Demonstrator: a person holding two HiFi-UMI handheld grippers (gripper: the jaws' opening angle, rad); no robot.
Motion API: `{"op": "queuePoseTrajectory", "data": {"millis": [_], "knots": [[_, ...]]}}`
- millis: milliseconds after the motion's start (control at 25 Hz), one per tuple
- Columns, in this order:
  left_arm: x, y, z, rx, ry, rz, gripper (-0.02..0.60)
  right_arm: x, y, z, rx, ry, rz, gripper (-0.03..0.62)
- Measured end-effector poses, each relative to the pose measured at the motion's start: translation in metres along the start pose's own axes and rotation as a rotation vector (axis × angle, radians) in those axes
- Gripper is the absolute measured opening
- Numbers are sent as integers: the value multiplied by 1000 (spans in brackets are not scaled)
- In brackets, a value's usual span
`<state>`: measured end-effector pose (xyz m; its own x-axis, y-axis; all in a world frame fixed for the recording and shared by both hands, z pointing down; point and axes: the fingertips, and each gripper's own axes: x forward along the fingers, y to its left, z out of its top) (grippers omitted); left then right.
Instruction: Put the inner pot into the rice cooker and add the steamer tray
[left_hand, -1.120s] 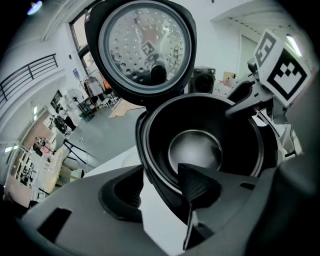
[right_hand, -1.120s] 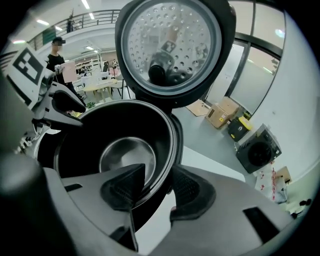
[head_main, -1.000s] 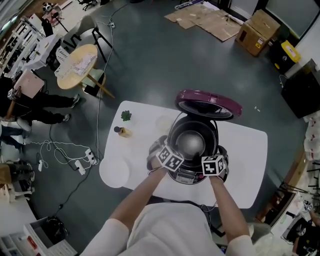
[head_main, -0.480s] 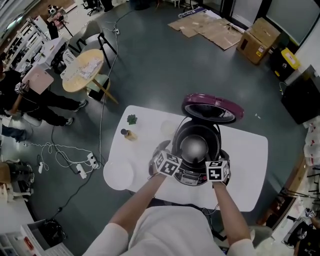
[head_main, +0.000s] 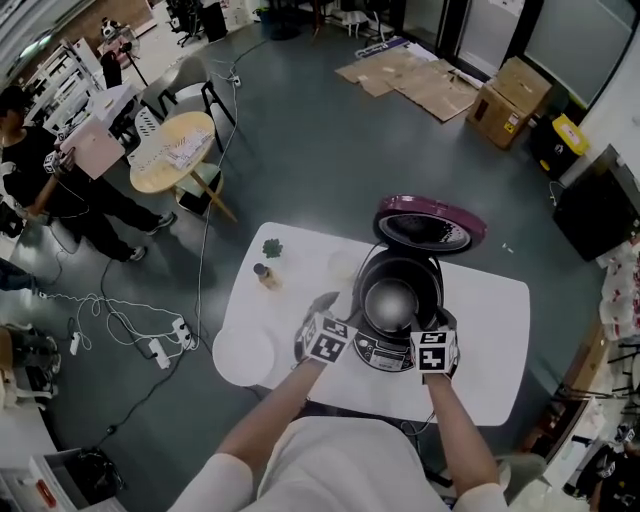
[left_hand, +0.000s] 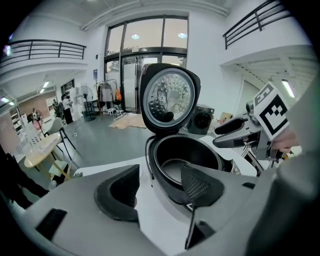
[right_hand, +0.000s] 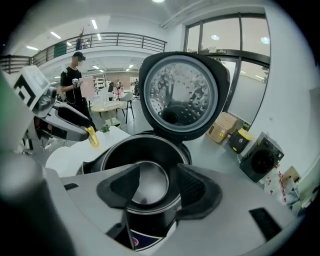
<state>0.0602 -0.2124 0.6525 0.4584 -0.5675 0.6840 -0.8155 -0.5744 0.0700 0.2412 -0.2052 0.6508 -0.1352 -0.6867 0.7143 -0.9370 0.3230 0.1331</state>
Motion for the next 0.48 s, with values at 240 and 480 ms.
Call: {"op": "queuePoseTrajectory", "data": {"millis": [240, 480], "knots": [[-40, 12, -2, -37, -69, 2, 272, -16, 35, 22, -17, -60, 34, 244], [-86, 33, -10, -85, -130, 38, 261, -28, 78, 37, -46, -101, 90, 241]]}}
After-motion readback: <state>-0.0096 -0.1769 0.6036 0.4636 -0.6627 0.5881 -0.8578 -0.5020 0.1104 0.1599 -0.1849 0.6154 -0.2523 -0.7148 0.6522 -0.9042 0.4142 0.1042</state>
